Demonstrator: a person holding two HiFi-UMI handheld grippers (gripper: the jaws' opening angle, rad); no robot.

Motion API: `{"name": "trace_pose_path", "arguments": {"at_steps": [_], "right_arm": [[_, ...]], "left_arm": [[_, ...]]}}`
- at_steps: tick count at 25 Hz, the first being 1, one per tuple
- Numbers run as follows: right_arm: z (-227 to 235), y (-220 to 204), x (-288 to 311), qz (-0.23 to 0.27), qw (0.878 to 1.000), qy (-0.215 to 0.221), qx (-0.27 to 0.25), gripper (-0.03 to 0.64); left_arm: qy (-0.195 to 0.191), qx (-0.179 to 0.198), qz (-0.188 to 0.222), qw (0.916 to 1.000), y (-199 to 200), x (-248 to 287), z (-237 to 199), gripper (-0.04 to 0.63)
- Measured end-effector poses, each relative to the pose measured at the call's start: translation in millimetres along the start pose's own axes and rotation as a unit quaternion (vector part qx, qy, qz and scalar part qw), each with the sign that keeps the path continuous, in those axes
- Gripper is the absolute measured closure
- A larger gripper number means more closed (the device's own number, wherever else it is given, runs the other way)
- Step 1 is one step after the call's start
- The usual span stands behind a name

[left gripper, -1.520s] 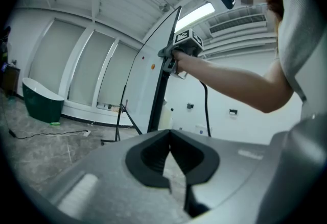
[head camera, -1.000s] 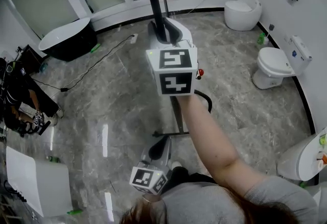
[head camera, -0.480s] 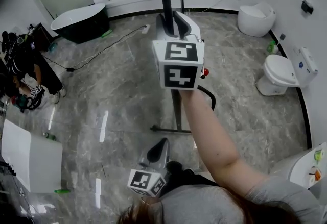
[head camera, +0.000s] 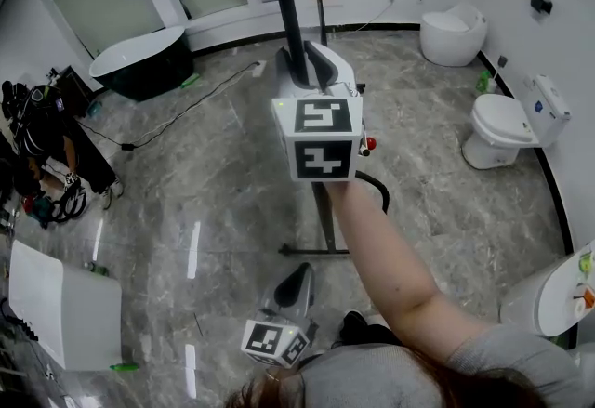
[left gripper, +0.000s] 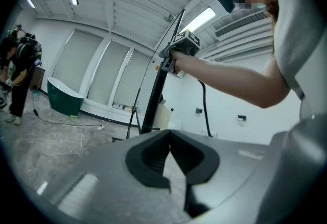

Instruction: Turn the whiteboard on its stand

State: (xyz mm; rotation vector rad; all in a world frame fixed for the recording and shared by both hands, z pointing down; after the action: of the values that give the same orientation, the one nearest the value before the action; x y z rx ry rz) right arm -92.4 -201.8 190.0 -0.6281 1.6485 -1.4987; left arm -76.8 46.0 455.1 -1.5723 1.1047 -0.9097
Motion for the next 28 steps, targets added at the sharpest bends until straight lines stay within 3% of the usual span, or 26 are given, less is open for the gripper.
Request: {"name": "trace_pose_path", "arguments": {"at_steps": [9,21,28], "right_arm": [[-7,9,-39,0.003,1.000,-0.013,-0.005,0.488],[-22,23,-91,0.002,1.000,-0.017,-0.007,0.488],[-26,29,-120,0.003,1.000,-0.016,-0.012,0.488]], "left_arm": [[-0.010,-0.003,-0.001,0.9999,5,-63,-2,0.594],[-0.085,-0.001,-0.040,0.9955,-10,-104,28,0.595],[-0.085,0.011,-0.031,0.9959,-1,-117,46,0.595]]}}
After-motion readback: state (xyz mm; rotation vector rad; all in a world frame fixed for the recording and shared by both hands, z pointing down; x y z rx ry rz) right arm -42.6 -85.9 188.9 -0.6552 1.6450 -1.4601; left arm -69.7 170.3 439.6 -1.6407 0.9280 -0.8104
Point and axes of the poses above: the fingertips, and each gripper's own axes: x forward along the fingers, z to its right, y out of its top, the point moved 2 cm from there along -x, backward along the fingers, and after that the axes turned 3 degrees about z, right-handed, at the moved point
